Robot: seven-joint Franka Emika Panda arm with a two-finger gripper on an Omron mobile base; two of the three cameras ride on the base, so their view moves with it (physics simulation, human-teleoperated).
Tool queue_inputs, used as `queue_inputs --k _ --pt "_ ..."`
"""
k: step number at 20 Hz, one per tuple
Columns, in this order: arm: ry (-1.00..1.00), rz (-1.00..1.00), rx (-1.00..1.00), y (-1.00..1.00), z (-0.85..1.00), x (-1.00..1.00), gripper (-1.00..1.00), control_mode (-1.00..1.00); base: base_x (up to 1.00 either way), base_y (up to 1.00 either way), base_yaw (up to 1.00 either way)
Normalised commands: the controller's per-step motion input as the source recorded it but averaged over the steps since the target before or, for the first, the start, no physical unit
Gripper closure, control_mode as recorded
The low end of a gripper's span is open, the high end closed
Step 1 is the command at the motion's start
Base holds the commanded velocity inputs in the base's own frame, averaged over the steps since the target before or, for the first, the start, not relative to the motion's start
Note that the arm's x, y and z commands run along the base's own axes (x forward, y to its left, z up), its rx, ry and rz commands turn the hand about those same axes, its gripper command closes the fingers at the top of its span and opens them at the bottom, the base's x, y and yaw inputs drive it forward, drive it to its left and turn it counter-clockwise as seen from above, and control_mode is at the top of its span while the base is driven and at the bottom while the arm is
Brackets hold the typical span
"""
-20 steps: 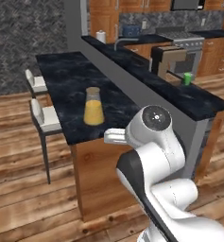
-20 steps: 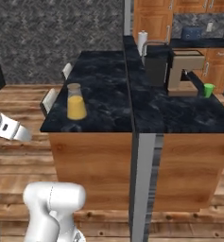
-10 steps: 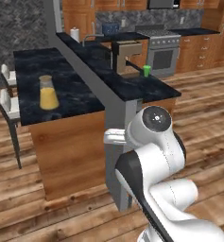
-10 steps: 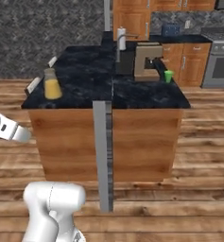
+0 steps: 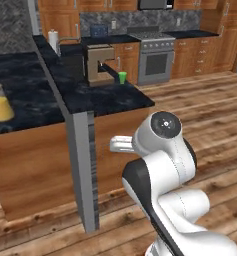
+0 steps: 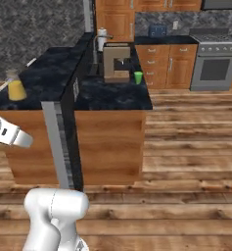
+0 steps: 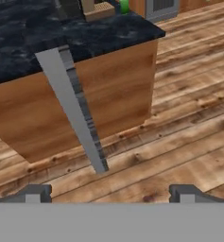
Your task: Place the pitcher and cup on the dining counter for serving.
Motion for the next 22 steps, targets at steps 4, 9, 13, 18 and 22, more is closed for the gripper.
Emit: queue_inputs --k 4,9,13,18,22 --pt "0.00 0.00 0.00 0.00 0.00 0.00 -1.00 1.00 0.42 -1.00 0.03" --pt "0.00 0.00 0.00 0.00 0.00 0.00 -1.00 1.00 0.79 -1.00 0.15" --pt "0.00 0.00 0.00 0.00 0.00 0.00 -1.00 1.00 1.00 -1.00 0.10" --pt "0.00 0.00 0.00 0.00 0.00 0.00 -1.00 1.00 1.00 -1.00 0.11" --pt "0.00 0.00 0.00 0.00 0.00 0.00 -1.00 1.00 1.00 -1.00 0.12"
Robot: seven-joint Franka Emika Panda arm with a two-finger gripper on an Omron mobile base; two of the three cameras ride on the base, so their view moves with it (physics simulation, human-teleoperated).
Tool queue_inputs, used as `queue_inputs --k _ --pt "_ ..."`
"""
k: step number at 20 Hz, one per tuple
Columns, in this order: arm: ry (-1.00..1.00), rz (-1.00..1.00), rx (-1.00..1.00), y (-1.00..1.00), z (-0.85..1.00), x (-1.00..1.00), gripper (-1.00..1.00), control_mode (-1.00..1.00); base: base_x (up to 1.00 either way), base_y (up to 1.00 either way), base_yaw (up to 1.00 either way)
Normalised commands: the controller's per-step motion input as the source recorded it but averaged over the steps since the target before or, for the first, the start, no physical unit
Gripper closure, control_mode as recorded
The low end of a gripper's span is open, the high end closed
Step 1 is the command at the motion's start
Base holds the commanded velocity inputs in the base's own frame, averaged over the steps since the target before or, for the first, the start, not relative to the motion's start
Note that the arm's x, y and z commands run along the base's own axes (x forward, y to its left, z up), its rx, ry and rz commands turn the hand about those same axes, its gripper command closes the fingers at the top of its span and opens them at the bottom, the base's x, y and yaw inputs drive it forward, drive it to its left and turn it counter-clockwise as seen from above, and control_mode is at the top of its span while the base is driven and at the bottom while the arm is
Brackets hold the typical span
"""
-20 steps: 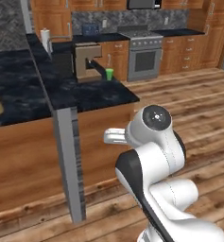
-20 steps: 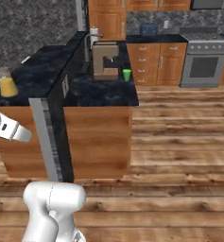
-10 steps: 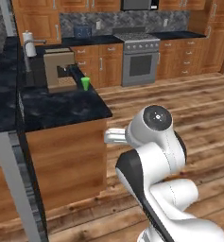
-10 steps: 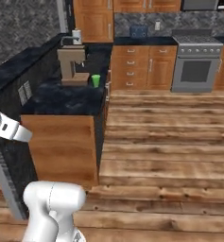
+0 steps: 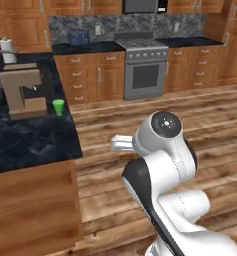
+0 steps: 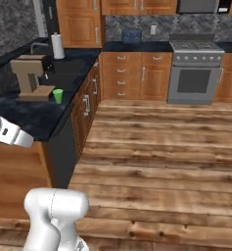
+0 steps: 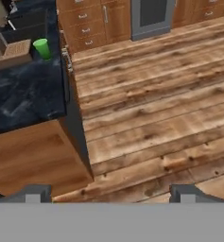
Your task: Place the pitcher and cup on the dining counter for serving.
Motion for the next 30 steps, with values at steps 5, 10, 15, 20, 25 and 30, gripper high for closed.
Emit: queue_inputs --k 5,10,15,20,25,30 --pt "0.00 0.00 0.00 0.00 0.00 0.00 -1.00 1.00 1.00 -1.00 0.15" --pt "0.00 0.00 0.00 0.00 0.00 0.00 -1.00 1.00 0.82 -0.63 0.56" --pt "0.00 0.00 0.00 0.00 0.00 0.00 -1.00 1.00 0.76 -0.34 0.75" --pt "0.00 0.00 0.00 0.00 0.00 0.00 -1.00 1.00 0.75 -0.30 0.79" --pt "0.00 0.00 0.00 0.00 0.00 0.00 -1.00 1.00 0.71 -0.39 0.76" --pt "0.00 0.00 0.00 0.00 0.00 0.00 -1.00 1.00 0.32 -0.54 0.70"
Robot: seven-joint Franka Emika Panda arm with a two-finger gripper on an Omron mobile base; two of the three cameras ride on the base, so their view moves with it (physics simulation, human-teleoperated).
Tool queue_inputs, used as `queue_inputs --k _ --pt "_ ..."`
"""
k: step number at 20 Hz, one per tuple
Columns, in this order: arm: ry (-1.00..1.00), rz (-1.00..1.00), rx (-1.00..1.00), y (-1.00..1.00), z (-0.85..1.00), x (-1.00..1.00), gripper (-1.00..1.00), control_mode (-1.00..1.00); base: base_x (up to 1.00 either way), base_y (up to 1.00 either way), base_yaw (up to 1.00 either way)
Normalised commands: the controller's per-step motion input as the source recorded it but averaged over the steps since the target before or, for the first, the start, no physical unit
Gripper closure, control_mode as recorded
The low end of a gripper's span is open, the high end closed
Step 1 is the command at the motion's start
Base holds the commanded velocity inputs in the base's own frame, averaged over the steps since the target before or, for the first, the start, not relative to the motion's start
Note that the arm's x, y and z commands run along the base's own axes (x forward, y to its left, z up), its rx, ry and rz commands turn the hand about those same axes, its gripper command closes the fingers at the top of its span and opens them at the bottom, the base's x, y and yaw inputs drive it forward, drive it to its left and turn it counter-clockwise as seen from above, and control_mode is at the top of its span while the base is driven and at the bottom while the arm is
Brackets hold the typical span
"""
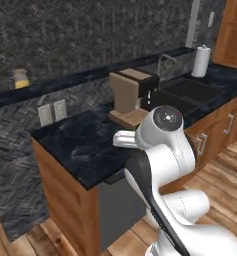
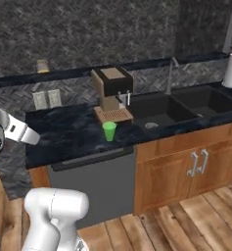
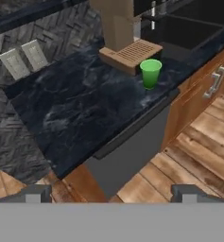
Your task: Place the pitcher and cup on the dining counter for serving.
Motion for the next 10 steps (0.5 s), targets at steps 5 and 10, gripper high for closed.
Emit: queue_inputs --k 5,10 --pt "0.00 0.00 0.00 0.00 0.00 0.00 -1.00 1.00 0.16 -0.88 0.55" --pt "0.00 0.00 0.00 0.00 0.00 0.00 -1.00 1.00 0.21 -0.95 0.39"
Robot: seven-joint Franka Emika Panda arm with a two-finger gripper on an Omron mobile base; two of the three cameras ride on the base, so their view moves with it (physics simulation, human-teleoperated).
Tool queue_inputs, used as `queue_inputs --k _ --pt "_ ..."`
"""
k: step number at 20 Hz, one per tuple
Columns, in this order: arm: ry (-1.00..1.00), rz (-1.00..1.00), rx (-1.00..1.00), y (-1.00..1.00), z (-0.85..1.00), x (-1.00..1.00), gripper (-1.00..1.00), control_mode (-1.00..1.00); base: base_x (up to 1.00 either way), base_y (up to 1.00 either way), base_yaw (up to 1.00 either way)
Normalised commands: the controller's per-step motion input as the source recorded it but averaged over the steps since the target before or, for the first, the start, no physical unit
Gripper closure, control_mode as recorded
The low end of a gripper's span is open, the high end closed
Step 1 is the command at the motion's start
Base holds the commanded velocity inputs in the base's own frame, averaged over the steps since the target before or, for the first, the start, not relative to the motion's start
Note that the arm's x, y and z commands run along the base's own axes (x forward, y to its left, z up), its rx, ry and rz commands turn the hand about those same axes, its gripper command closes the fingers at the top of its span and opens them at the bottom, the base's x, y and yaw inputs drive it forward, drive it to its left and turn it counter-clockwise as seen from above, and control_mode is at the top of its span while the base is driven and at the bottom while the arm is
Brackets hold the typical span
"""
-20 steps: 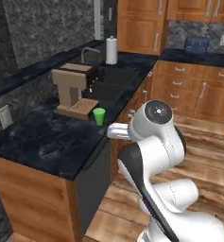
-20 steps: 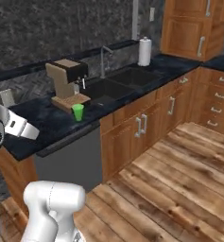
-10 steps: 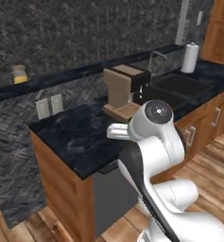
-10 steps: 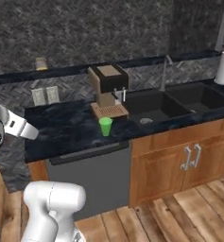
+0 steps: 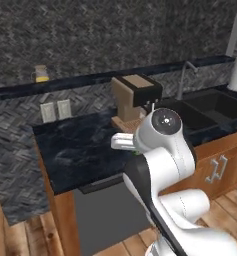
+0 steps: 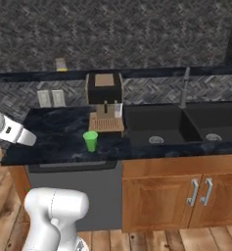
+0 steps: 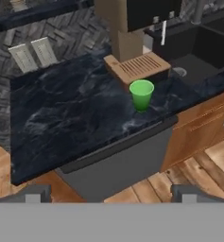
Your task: Place the pitcher and cup on the dining counter for serving.
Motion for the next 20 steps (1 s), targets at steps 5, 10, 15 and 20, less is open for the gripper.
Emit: queue_inputs --k 5,10,15,20 --pt "0.00 0.00 0.00 0.00 0.00 0.00 -1.00 1.00 0.05 -1.00 0.28" --pt "0.00 0.00 0.00 0.00 0.00 0.00 -1.00 1.00 -0.02 -0.39 0.16" --pt "0.00 0.00 0.00 0.00 0.00 0.00 -1.00 1.00 0.16 0.00 0.00" --pt "0.00 0.00 0.00 0.00 0.00 0.00 -1.00 1.00 0.38 -0.02 0.05"
